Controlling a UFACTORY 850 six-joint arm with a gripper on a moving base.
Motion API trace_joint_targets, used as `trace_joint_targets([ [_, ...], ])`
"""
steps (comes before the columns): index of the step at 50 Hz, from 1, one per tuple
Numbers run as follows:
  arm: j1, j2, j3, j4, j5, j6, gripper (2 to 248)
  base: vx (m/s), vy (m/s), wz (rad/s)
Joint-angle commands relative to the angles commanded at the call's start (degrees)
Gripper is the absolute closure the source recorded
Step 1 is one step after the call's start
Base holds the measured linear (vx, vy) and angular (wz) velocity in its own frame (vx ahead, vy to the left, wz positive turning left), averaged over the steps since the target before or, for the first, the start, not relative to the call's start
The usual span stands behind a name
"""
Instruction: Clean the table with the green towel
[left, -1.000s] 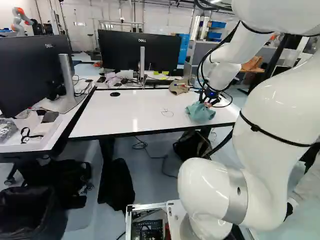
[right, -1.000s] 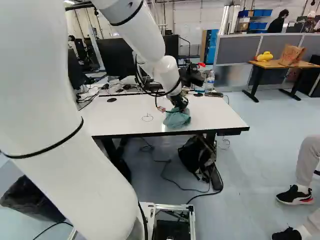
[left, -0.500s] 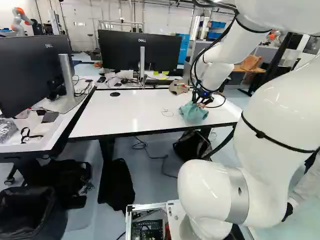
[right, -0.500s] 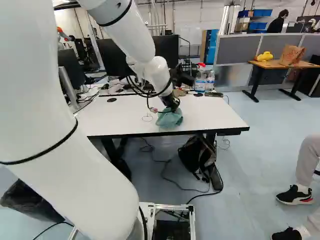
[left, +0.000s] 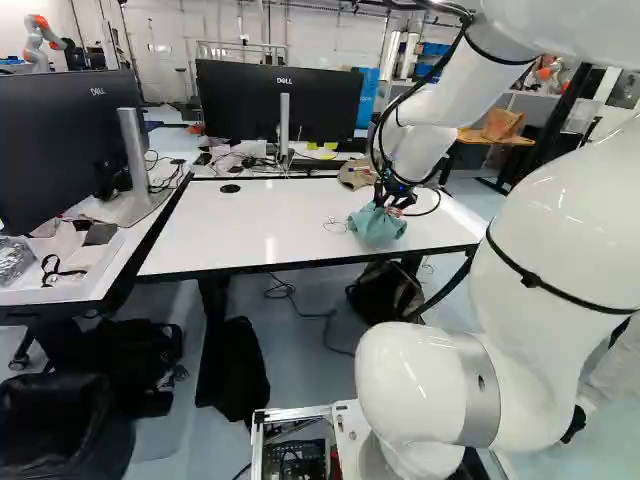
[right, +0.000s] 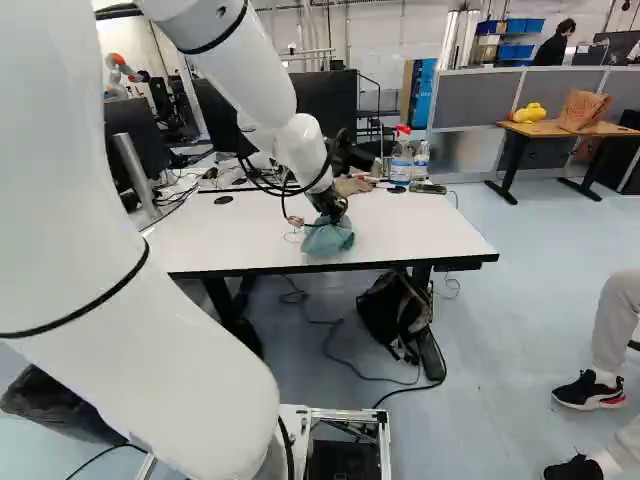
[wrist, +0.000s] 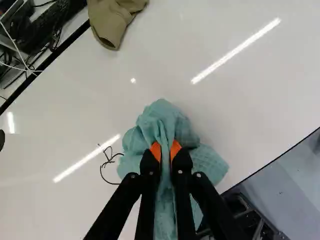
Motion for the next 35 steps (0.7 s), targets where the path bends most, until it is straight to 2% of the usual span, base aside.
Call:
trace_joint_targets([
  [20,0.14,3.41,0.45,0.0,0.0,0.0,209,0.0,0.0,0.0],
  [35,2.92,3.3,-0.41,0.0,0.0,0.0,209,0.0,0.0,0.0],
])
